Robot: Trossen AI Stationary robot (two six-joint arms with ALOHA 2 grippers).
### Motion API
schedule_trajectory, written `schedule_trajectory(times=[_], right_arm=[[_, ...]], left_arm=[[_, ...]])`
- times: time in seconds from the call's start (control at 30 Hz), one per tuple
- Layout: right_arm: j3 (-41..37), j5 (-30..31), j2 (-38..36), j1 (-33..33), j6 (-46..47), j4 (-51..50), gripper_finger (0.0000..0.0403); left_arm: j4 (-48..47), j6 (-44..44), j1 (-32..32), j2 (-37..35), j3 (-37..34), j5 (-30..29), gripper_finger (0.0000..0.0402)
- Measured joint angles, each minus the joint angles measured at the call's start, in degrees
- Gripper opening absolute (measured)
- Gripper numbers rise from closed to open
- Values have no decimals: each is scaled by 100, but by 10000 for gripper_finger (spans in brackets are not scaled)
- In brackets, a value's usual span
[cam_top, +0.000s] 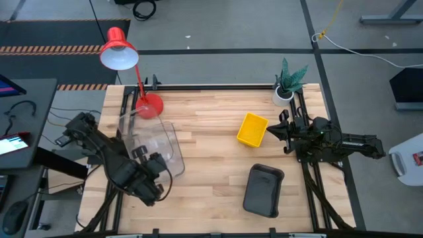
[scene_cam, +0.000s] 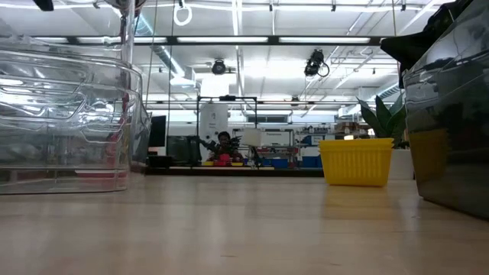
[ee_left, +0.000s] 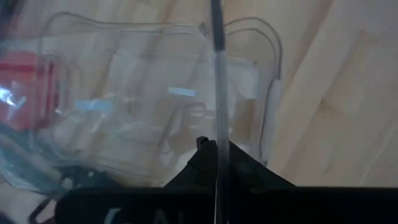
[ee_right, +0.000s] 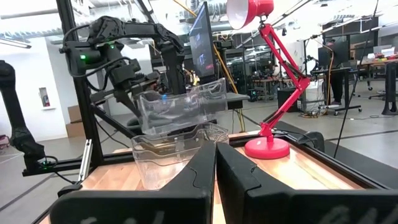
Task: Stack baskets by color
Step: Stack the right transparent bin on the transparent bin
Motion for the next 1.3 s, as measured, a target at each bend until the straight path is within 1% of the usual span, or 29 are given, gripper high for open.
schedule_trajectory(times=[0.13,0.3,0.5,0.67,0.77,0.87,0.97,1.03,1.1,1.2,1.3], right_arm=[[0,-1,0,-1,0,0,18],[0,1,0,-1,1,0,18],[0,1,0,-1,1,1,18],[0,1,0,0,2,1,18],[0,0,0,-1,0,2,18],[0,1,0,1,0,2,18],[0,1,0,1,1,1,18],[0,1,0,0,1,0,18],[0,1,0,0,2,2,18],[0,1,0,-1,1,2,18],[0,1,0,0,0,2,18]], left_arm=[[374,127,-67,-17,-240,-11,11],[1157,491,-57,-17,-612,288,11],[1541,546,-62,-15,-696,450,11],[1588,463,-66,-15,-696,451,16],[1547,492,-66,-15,-696,282,40],[1595,624,-68,-15,-696,95,80],[1557,739,-65,-15,-694,66,123],[1437,790,-64,-21,-693,55,149],[1265,801,-64,-60,-693,-134,168],[1120,908,-52,-161,-693,-479,179],[840,931,-40,-266,-687,-530,171]])
